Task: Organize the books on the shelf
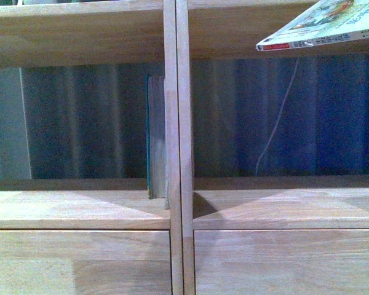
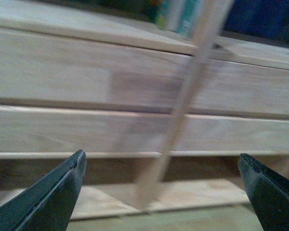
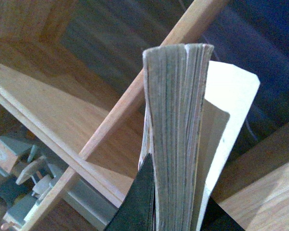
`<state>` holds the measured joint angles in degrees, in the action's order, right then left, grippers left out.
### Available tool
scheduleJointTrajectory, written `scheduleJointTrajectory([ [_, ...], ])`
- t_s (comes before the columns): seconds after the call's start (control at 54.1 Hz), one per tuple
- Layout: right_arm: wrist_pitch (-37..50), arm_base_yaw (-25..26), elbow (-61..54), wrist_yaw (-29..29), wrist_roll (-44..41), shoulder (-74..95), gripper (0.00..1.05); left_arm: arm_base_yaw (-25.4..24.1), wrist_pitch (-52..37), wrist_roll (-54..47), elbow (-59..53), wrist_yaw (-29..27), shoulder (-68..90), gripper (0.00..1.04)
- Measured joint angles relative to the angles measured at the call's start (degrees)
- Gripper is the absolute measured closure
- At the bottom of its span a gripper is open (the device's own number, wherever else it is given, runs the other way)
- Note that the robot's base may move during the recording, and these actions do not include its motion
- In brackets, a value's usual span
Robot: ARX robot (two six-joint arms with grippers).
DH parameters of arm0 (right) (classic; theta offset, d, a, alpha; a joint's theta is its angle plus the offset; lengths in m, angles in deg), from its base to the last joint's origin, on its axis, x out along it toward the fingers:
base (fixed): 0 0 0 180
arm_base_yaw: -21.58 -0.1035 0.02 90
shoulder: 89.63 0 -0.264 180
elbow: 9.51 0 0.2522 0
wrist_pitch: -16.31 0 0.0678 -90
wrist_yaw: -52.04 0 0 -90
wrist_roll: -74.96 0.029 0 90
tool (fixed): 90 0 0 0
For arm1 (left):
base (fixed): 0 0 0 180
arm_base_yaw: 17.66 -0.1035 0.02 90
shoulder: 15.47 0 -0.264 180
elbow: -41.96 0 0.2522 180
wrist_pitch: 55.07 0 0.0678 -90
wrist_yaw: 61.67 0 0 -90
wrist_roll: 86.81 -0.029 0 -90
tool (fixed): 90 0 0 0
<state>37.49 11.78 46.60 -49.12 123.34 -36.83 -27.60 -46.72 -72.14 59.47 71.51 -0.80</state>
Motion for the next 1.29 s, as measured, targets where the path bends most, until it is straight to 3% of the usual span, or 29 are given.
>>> scheduleJointTrajectory([
  [0.037,0.0,-0.13,0.0,-0.13,-0.07,0.02,0.97,0.76,-2.29,2.27,0.92,5.31,2.6,0.07],
  [0.074,0.0,-0.5,0.0,-0.28,-0.22,0.02,0.97,1.66,-4.33,3.85,1.79,6.49,4.35,0.07],
  [0.295,0.0,-6.27,0.02,-1.05,-3.56,-0.11,0.97,6.27,-17.18,13.6,10.62,5.01,17.77,0.07],
  [0.572,1.49,-18.51,1.75,-3.26,-8.85,0.7,0.97,9.27,-32.7,32.61,23.98,7.52,32.46,0.07],
  [0.923,2.6,-23.15,2.95,-4.04,-9.62,2.64,0.97,13.05,-49.18,53.29,32.0,4.09,43.36,0.07],
  [1.293,3.19,-29.24,5.81,-3.76,-9.18,4.59,0.97,19.08,-54.93,59.17,35.06,-2.45,51.17,0.07],
])
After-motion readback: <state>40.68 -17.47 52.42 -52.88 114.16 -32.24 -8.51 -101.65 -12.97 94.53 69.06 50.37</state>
